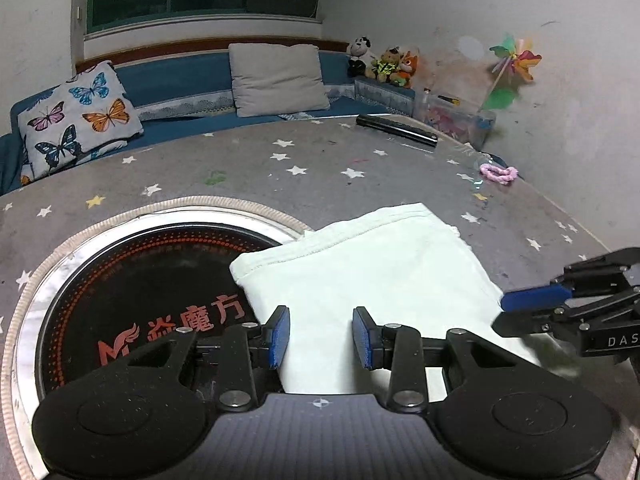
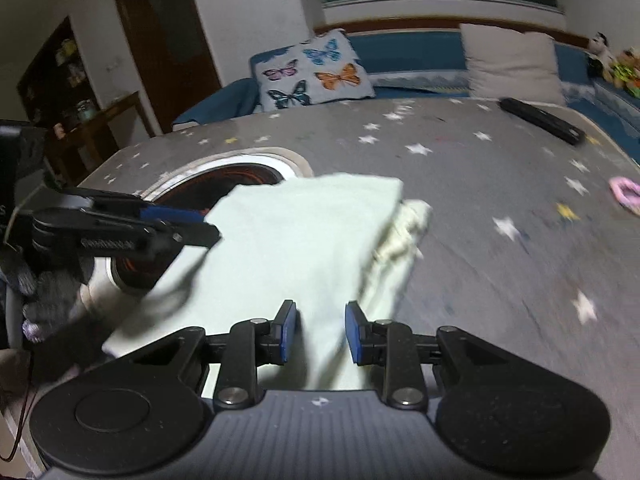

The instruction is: Fold clothes

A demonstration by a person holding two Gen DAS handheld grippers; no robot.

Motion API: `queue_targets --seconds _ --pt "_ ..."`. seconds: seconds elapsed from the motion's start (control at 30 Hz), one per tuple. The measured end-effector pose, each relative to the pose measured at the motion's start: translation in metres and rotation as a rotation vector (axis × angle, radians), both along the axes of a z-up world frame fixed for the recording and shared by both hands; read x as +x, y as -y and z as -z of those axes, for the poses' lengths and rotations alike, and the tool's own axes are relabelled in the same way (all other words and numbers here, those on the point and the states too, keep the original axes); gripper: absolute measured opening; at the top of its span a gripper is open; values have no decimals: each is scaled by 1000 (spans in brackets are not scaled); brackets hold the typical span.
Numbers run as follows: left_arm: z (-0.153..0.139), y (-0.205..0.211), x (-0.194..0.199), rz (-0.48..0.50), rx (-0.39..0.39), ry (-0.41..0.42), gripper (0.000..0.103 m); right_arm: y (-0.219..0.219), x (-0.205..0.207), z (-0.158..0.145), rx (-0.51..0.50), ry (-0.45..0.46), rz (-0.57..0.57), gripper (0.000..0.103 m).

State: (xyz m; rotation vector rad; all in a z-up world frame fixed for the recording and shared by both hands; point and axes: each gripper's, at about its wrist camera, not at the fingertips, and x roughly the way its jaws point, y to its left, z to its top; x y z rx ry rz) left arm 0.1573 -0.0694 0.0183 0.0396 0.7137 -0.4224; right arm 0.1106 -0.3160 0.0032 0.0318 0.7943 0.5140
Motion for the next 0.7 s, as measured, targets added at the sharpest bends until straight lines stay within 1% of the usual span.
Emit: queue_targets --seconds 0.37,0.47,0.53,0.57,0.7 --pt "-11 35 -50 150 9 46 38 29 -28 -13 28 30 89 26" --pt "-6 44 -61 184 26 47 38 21 -37 -6 32 14 52 26" --pt "-2 48 -67 199 40 43 38 18 -43 0 6 10 50 26" --pt "1 49 -69 205 47 40 38 19 -47 4 -22 19 63 28" --pt "9 51 -75 217 71 27 38 31 -54 4 -40 19 113 28"
